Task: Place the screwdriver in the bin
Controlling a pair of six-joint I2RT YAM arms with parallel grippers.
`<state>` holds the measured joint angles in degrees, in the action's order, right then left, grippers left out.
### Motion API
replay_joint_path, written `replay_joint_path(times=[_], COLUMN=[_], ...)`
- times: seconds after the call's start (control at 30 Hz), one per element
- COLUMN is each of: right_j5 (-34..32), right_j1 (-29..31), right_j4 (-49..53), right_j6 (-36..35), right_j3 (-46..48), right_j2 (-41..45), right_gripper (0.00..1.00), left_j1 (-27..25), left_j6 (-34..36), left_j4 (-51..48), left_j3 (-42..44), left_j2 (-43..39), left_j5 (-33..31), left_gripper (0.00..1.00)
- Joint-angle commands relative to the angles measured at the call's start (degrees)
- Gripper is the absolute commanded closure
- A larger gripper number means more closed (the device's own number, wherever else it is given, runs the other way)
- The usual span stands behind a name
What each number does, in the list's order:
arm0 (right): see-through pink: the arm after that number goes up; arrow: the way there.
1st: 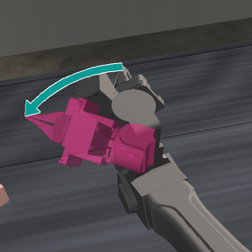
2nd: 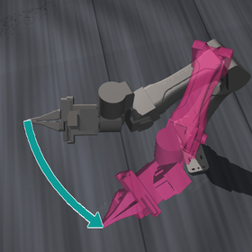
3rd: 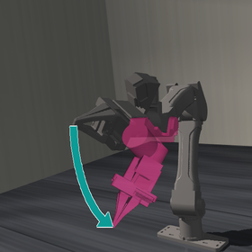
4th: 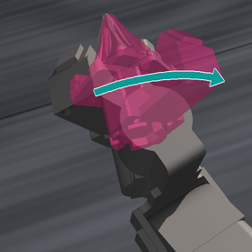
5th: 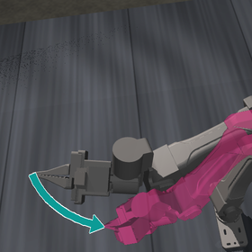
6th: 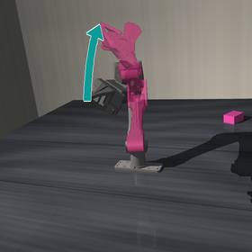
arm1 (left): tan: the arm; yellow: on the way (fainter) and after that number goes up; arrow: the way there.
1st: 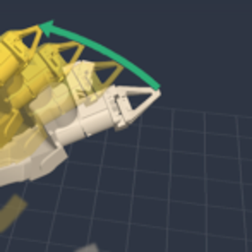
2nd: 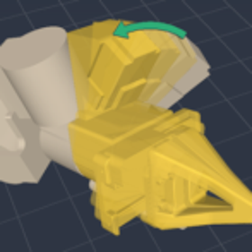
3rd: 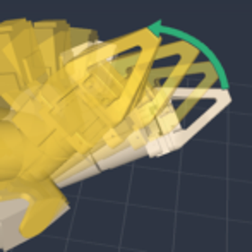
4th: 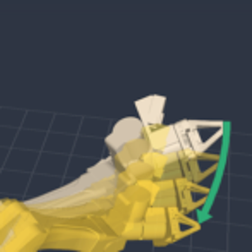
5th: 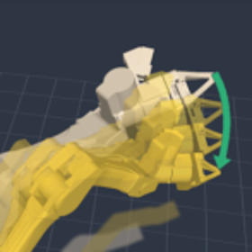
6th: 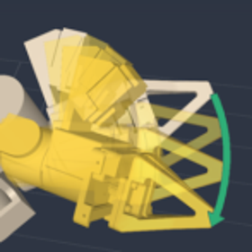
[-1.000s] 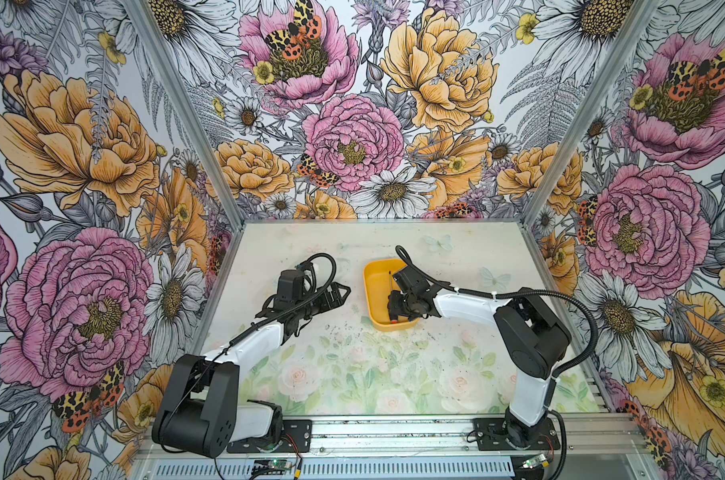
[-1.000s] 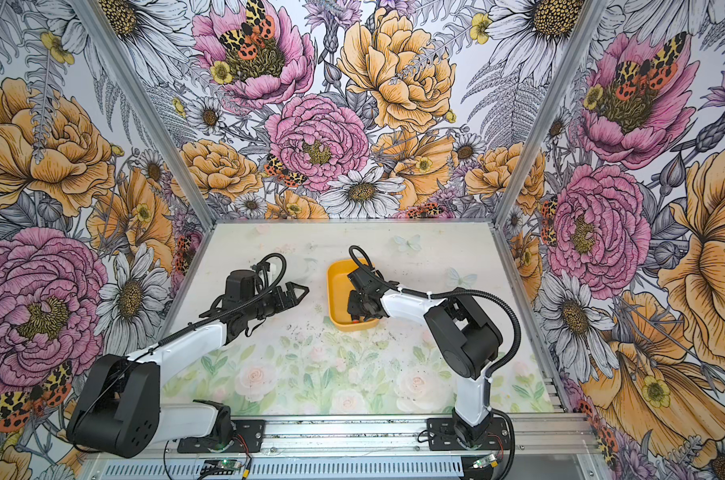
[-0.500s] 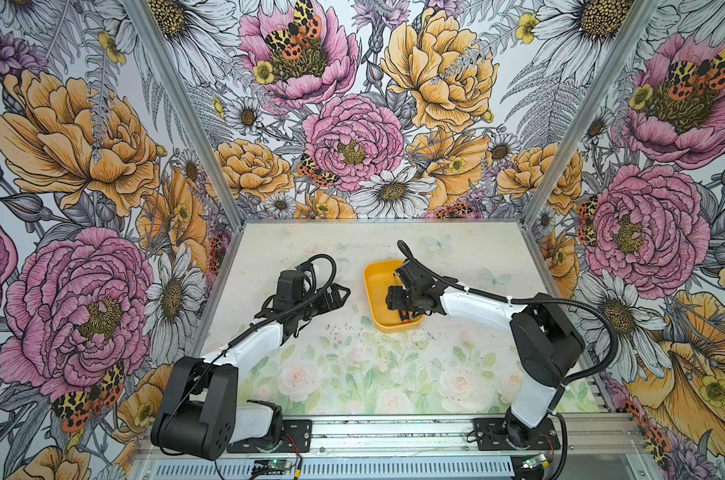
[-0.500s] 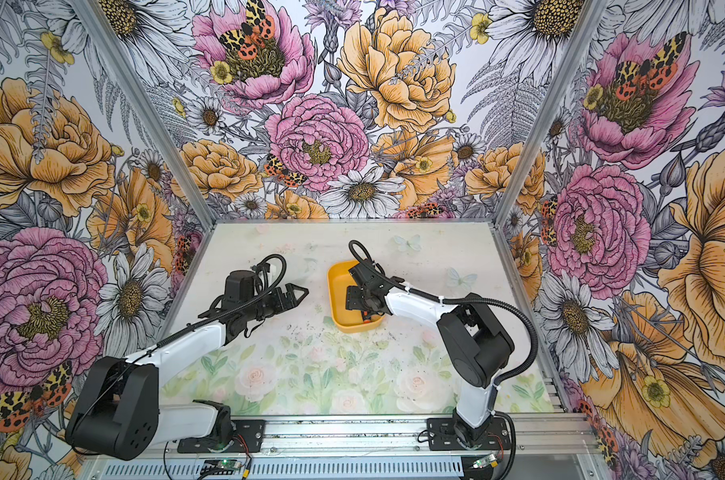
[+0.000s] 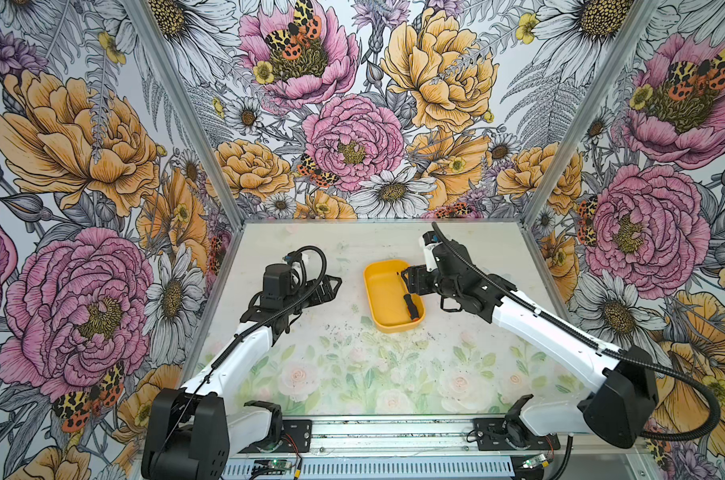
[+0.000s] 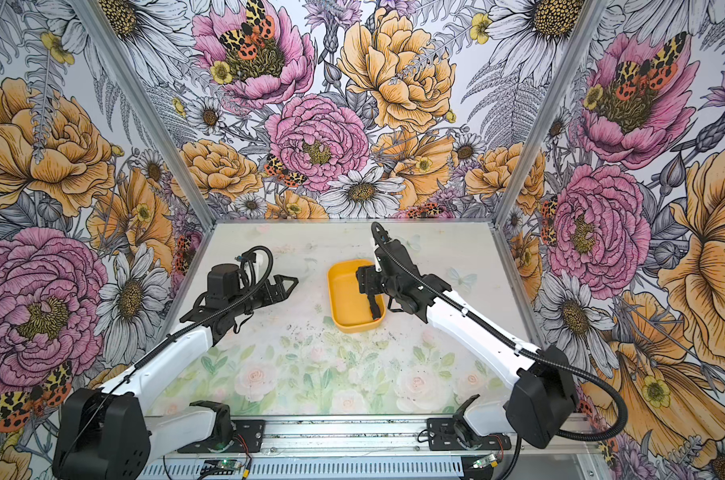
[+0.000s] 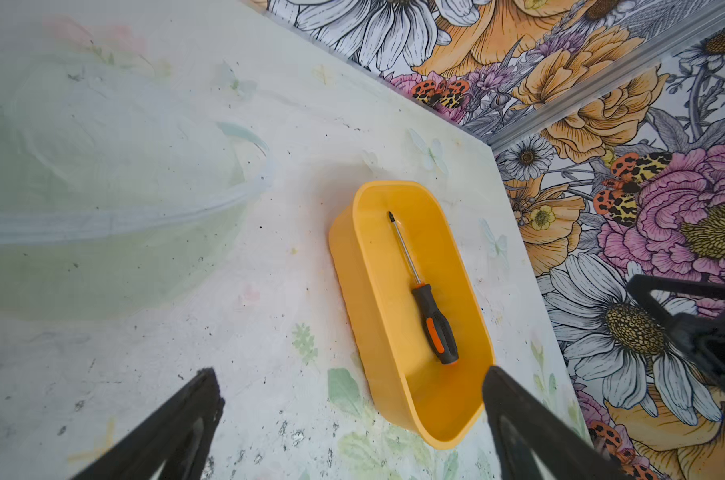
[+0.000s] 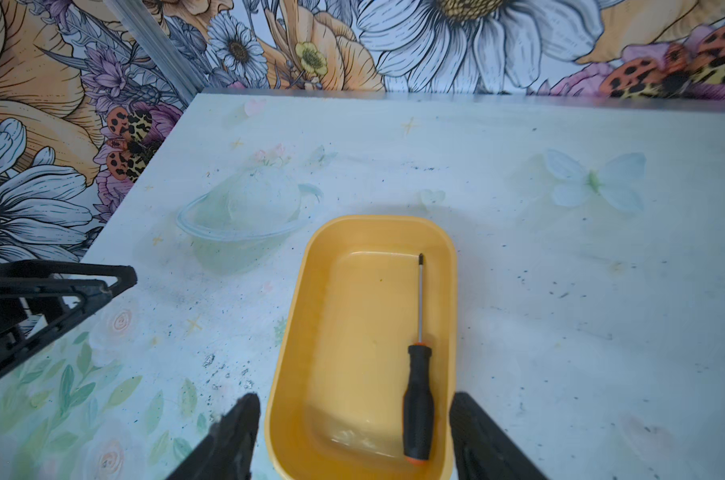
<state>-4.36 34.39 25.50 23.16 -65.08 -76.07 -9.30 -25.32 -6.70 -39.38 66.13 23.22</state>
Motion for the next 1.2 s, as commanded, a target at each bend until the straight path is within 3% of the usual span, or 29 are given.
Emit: replay_joint_path(times=[0.0,0.3,0.6,0.77,0.97,1.17], right_j5=[-6.0,-9.4,-6.1,-5.2,-6.6,-5.6], right_j1=[-4.5,-14.8,-27.0,-31.1,-31.4,-31.6], right_j4=[1.2,-7.3,-27.3,-45.9,-63.4,-73.2], right_j6=[-6.0,-17.3,-18.4,-19.4,-22.1,-21.9], right_j3=[3.6,15.7,28.5,37.4,43.4,44.4], right_j2=[5.1,13.0,12.7,9.1,1.4,-6.2], right_gripper=[0.26,0.25,0.25,0.25,0.25,0.25], left_j1=[1.0,1.4,3.4,5.4,6.6,8.7], left_j6=[2.4,7.0,13.7,19.8,24.9,27.3], left_j4=[-0.8,6.3,14.7,26.4,33.5,38.4], left_j3=[-1.5,4.0,8.0,13.2,17.4,19.5], left_j2=[-2.8,-10.1,-15.9,-15.4,-13.3,-10.0], left_j5=[-3.6,-15.9,-31.7,-30.9,-31.1,-29.1], left_gripper=[0.01,0.01,0.01,0.01,0.01,0.01])
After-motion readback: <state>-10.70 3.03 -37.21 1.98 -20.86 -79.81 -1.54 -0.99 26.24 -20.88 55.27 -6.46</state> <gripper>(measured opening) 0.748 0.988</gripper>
